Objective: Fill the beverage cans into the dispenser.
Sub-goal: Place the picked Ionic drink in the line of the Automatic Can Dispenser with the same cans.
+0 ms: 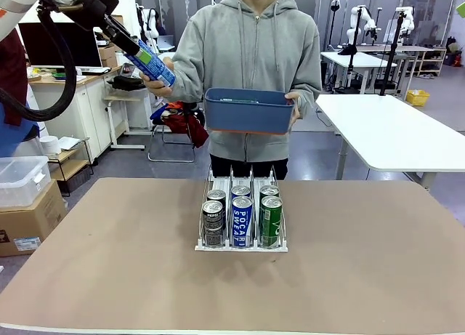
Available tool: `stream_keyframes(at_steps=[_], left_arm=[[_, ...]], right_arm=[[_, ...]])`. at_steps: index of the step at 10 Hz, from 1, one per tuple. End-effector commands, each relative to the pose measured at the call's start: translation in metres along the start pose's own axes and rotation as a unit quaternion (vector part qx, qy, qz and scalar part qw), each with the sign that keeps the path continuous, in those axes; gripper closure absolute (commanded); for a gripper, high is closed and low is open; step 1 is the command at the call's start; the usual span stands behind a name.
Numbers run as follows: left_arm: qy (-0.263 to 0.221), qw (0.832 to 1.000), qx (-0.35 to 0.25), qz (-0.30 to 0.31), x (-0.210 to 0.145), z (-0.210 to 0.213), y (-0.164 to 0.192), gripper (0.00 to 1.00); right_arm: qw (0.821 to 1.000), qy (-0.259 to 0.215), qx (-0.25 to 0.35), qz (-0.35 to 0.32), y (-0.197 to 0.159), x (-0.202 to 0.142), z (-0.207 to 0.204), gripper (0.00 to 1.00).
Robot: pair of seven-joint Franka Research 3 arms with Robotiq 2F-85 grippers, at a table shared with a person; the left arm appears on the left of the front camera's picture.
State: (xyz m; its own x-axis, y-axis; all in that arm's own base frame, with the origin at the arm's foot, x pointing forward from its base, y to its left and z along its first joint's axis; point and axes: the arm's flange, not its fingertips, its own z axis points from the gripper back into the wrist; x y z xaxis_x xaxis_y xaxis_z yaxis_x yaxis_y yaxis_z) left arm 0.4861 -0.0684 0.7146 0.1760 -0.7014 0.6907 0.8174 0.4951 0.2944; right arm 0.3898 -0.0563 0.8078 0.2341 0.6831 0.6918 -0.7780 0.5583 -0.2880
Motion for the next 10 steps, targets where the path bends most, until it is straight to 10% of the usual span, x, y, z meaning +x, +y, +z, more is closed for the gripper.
stream_keyframes(at_steps=[1,10], left_arm=[[0.0,1.0,0.001,0.0,-0.0002,0.0003,0.0003,1.0],[0.0,1.0,0.001,0.0,-0.0002,0.0003,0.0003,1.0]], right_arm=[[1.0,-0.002,0.003,0.002,0.0006,-0.0008,-0.0002,0.0],[1.0,-0.002,0.003,0.002,0.0006,-0.0008,-0.0002,0.0]])
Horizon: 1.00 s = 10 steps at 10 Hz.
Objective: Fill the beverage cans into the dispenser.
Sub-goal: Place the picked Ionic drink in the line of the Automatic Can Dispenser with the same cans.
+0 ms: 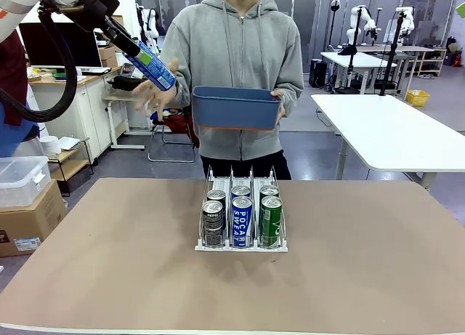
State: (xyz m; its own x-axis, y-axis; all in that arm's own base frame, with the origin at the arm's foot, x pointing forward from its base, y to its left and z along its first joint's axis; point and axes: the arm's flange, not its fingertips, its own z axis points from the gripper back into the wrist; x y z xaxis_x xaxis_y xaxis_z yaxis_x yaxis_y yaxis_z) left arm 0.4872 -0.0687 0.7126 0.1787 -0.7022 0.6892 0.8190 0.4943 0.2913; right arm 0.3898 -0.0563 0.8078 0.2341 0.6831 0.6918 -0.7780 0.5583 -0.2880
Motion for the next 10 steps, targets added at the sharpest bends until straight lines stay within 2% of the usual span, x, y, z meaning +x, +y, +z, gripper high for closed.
stream_keyframes(at_steps=[1,10], left_arm=[[-0.002,1.0,0.003,0.0,0.0007,0.0024,0.0001,1.0],[-0.002,1.0,0.003,0.0,0.0007,0.0024,0.0001,1.0]], right_arm=[[1.0,-0.002,0.003,0.002,0.0006,-0.0008,-0.0001,0.0],[1.0,-0.002,0.003,0.002,0.0006,-0.0008,-0.0001,0.0]])
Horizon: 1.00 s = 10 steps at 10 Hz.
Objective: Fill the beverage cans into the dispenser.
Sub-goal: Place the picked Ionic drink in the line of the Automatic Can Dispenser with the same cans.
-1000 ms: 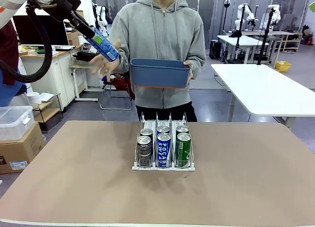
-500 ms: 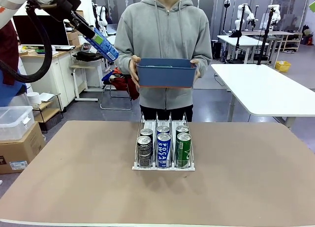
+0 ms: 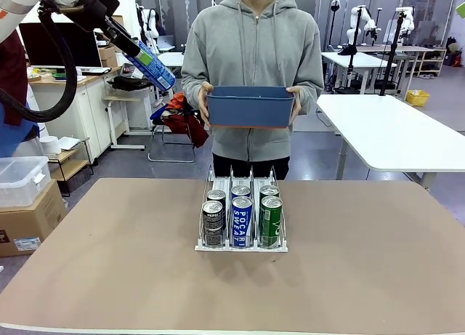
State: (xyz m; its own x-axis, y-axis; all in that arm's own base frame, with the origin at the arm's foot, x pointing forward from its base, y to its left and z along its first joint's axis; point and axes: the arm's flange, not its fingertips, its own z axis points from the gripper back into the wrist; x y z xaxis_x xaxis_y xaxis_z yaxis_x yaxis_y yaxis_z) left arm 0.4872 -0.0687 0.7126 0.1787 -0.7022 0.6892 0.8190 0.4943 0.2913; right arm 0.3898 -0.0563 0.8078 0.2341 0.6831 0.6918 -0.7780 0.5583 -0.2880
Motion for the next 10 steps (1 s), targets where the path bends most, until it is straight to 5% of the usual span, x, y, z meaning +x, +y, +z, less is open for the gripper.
stream_keyframes(at_steps=[1,2,3,6,10], left_arm=[[-0.002,1.0,0.003,0.0,0.001,0.002,0.0,1.0],[-0.002,1.0,0.003,0.0,0.001,0.002,0.0,1.0],[0.0,1.0,0.0,0.0,0.0,0.0,0.0,0.43],[0.063,0.994,0.04,0.079,-0.004,0.013,-0.048,0.43],[0.134,0.989,0.005,0.057,-0.031,0.011,-0.112,0.43]], right_arm=[[1.0,-0.002,0.003,0.002,0.001,-0.001,0.0,0.0],[1.0,-0.002,0.003,0.002,0.001,-0.001,0.0,0.0],[1.0,-0.002,0.003,0.002,0.001,-0.001,0.0,0.0],[1.0,-0.002,0.003,0.002,0.001,-0.001,0.0,0.0],[1.0,-0.002,0.003,0.002,0.001,-0.001,0.0,0.0]])
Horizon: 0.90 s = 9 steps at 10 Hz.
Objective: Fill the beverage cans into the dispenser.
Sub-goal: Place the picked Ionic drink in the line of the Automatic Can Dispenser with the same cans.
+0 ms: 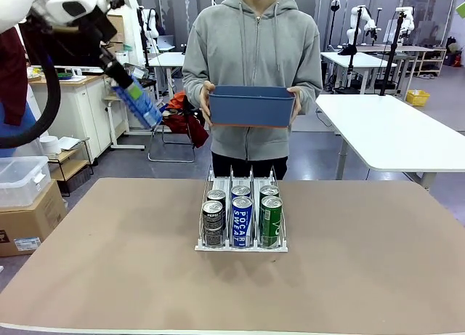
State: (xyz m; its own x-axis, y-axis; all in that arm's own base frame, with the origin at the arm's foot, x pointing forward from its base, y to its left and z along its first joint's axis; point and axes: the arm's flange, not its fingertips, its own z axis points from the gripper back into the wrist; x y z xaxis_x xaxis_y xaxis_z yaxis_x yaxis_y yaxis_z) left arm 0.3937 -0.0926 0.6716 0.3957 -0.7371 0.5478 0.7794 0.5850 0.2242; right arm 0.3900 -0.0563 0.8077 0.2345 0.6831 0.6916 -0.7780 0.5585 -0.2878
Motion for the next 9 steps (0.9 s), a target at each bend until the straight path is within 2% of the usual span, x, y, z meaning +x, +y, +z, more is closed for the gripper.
stream_keyframes(at_steps=[1,2,3,4,9], left_arm=[[0.041,0.999,-0.015,0.0,-0.0106,-0.006,-0.0195,0.43],[0.062,0.998,-0.009,0.012,-0.0141,-0.0091,-0.0234,0.43],[0.069,0.997,-0.042,-0.008,-0.0128,-0.0047,-0.0196,0.43],[0.045,0.999,-0.018,0.0,-0.0168,-0.014,-0.021,0.43],[0.045,0.999,-0.018,0.0,-0.0168,-0.014,-0.021,0.43]], right_arm=[[1.0,-0.002,0.003,0.002,0.0008,-0.0007,0.0,0.0],[1.0,-0.002,0.003,0.002,0.0008,-0.0007,0.0,0.0],[1.0,-0.002,0.003,0.002,0.0008,-0.0007,0.0,0.0],[1.0,-0.002,0.003,0.002,0.0008,-0.0007,0.0,0.0],[1.0,-0.002,0.003,0.002,0.0008,-0.0007,0.0,0.0]])
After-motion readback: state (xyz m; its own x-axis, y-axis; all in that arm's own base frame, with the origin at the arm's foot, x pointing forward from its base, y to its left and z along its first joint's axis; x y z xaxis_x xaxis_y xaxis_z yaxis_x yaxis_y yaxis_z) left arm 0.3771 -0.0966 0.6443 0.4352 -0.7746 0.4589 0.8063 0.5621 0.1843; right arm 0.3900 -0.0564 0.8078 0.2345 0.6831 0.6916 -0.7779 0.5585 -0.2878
